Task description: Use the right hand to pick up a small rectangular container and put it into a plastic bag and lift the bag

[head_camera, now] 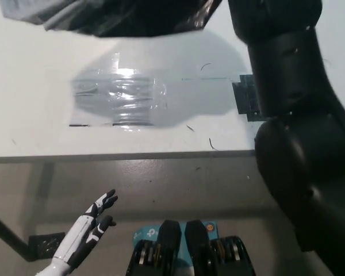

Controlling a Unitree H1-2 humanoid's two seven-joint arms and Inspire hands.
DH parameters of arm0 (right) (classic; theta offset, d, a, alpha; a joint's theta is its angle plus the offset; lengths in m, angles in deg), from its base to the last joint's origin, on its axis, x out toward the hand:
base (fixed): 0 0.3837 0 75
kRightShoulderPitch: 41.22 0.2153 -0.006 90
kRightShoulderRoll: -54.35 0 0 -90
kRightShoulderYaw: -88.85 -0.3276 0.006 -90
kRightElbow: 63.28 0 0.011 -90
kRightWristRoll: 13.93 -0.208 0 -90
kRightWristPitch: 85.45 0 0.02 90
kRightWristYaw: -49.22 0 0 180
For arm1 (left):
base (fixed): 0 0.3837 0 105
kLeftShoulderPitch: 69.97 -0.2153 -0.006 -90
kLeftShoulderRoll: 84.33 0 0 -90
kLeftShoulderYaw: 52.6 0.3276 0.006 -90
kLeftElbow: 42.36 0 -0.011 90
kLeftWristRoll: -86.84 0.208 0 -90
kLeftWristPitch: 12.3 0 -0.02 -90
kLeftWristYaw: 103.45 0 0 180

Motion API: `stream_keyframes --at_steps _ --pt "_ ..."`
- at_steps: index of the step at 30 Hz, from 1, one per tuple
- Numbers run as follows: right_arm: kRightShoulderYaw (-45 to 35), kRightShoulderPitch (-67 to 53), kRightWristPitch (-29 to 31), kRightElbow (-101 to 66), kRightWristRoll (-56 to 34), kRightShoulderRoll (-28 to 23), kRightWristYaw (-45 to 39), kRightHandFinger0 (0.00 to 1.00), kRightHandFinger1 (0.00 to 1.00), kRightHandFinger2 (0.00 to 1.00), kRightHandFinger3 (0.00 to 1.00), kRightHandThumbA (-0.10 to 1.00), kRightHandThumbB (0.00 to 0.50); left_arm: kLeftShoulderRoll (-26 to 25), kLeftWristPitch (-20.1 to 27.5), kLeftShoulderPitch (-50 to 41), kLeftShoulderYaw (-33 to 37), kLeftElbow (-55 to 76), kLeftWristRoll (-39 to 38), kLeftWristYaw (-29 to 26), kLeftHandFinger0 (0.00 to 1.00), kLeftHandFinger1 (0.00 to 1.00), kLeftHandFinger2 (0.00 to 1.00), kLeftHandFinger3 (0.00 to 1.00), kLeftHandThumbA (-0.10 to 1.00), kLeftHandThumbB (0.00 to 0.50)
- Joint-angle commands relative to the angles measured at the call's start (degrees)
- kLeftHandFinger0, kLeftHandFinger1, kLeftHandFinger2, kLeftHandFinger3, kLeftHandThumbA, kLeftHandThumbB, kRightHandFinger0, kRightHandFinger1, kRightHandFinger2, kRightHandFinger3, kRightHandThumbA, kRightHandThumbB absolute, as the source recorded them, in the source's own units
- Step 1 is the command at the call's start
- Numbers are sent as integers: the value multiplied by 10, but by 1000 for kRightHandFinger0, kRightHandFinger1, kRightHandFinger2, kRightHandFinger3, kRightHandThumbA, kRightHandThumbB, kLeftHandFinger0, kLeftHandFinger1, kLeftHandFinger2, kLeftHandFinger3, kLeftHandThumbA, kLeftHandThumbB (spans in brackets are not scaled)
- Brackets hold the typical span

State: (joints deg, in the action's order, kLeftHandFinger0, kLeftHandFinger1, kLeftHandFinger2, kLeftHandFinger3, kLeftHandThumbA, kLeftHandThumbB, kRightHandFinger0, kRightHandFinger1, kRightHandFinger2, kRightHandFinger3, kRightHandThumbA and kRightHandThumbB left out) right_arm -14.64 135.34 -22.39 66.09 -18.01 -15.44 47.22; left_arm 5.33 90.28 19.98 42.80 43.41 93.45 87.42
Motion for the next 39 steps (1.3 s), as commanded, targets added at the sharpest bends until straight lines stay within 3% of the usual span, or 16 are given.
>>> stream_keyframes --at_steps 1,4,10,13,15,16,18,19,20,21,22,23,24,26,31,39 --pt "10 -21 6 17 -12 14 21 0 419 812 732 239 125 -9 11 6 2 10 8 3 760 1000 1000 1000 953 500" --pt "11 -43 30 58 -15 17 21 8 387 728 629 259 143 -11 12 9 4 11 13 3 744 1000 1000 1000 955 500" --pt "0 -66 81 142 -25 24 41 19 389 705 717 232 160 -9 3 10 2 16 7 5 775 1000 1000 1000 946 500" --pt "4 -75 98 177 -21 27 48 0 309 622 614 245 143 -8 3 10 2 17 9 3 758 1000 1000 1000 933 500" --pt "6 -85 109 200 -20 29 48 0 302 646 661 277 140 -9 6 10 3 19 14 2 755 1000 1000 1000 943 500" --pt "8 -92 120 216 -20 28 42 0 283 642 567 302 144 -8 6 10 3 21 15 2 755 1000 1000 1000 944 500" --pt "15 -104 144 241 -16 27 31 0 296 661 569 299 146 -9 6 10 3 21 15 3 754 1000 1000 1000 944 500" --pt "17 -106 148 248 -15 27 29 37 352 731 661 302 146 -9 7 10 3 21 15 3 754 1000 1000 1000 944 500" --pt "21 -106 151 259 -13 24 25 293 629 1000 1000 346 198 -10 7 11 2 21 15 3 748 1000 1000 1000 949 500" --pt "26 -104 156 273 -10 21 20 339 633 968 1000 363 187 -10 7 11 2 22 15 3 746 1000 1000 1000 950 500" --pt "36 -103 158 279 -5 17 11 575 818 1000 1000 457 226 -11 5 12 1 22 15 3 746 1000 1000 1000 951 500" --pt "57 -103 155 276 10 9 -15 945 1000 1000 1000 624 291 -12 3 13 0 23 14 4 757 1000 1000 1000 943 500" --pt "75 -103 152 271 18 2 -38 1000 1000 1000 1000 660 336 -11 2 13 0 22 12 4 766 1000 1000 1000 937 500" --pt "110 -98 168 256 36 -14 -53 1000 1000 1000 1000 792 477 -11 7 14 0 18 15 2 777 1000 1000 1000 947 500" --pt "168 -89 173 201 64 -31 -49 1000 1000 1000 1000 918 442 -9 6 12 0 19 15 1 761 1000 1000 1000 941 500" --pt "193 -64 123 111 60 -50 -54 1000 1000 1000 1000 858 483 -10 8 14 -1 17 14 1 755 1000 1000 1000 951 500"
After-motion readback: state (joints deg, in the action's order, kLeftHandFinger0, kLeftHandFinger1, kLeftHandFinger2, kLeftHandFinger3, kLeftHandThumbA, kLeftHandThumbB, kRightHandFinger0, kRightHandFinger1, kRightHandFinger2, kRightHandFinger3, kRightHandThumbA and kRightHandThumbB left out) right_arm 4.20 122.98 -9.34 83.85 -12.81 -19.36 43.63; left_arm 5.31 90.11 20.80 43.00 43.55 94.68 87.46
